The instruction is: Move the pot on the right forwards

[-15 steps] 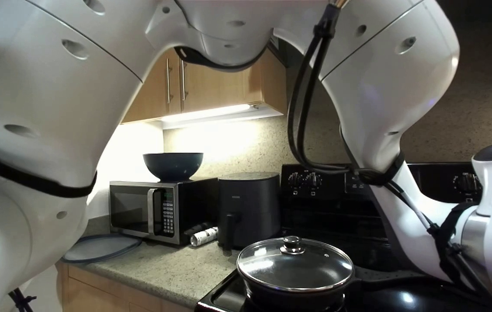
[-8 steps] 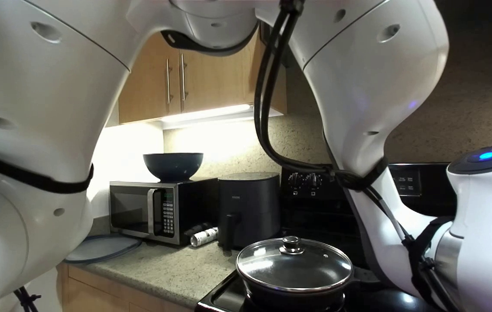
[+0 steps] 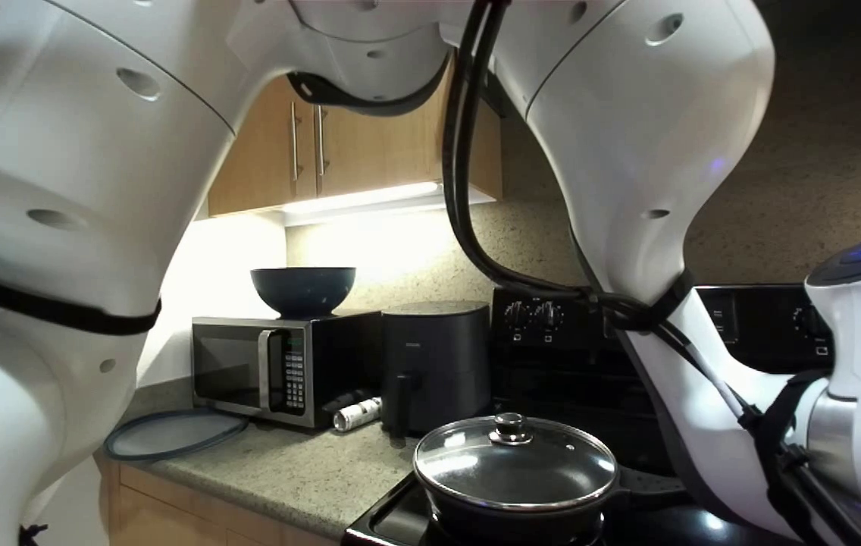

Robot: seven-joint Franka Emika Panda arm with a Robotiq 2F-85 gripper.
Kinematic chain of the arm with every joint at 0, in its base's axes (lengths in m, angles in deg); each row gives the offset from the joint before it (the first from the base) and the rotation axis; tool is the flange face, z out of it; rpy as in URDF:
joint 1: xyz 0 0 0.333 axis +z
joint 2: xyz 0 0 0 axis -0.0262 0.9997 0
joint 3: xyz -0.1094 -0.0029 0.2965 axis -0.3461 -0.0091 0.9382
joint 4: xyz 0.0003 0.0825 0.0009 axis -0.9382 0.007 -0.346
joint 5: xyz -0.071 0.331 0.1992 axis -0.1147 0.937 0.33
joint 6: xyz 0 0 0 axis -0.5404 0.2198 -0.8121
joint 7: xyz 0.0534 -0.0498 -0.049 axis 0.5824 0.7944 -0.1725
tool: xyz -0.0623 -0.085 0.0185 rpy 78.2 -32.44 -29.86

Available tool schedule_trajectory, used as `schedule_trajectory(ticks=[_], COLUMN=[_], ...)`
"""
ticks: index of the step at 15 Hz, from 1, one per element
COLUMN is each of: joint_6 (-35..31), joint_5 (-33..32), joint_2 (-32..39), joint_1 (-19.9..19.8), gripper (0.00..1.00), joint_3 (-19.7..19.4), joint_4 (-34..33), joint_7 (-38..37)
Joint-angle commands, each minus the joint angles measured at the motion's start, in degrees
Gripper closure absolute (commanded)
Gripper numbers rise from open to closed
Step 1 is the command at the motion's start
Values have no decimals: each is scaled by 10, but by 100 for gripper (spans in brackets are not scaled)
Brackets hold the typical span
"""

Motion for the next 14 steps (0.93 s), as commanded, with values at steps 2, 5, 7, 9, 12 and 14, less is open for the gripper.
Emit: schedule_trajectory(ticks=[2,5,7,9,12,14], joint_6=[22,36,48,54,52,47], joint_5=[-21,-23,-27,-32,-33,-34], joint_2=[12,21,32,41,43,38], joint_1=[45,45,41,51,55,57], gripper=[95,95,95,95,69,56], joint_3=[-42,-33,-23,-29,-32,-36], joint_4=[-27,-41,-56,-67,-74,-72], joint_7=[-31,-30,-27,-28,-28,-29])
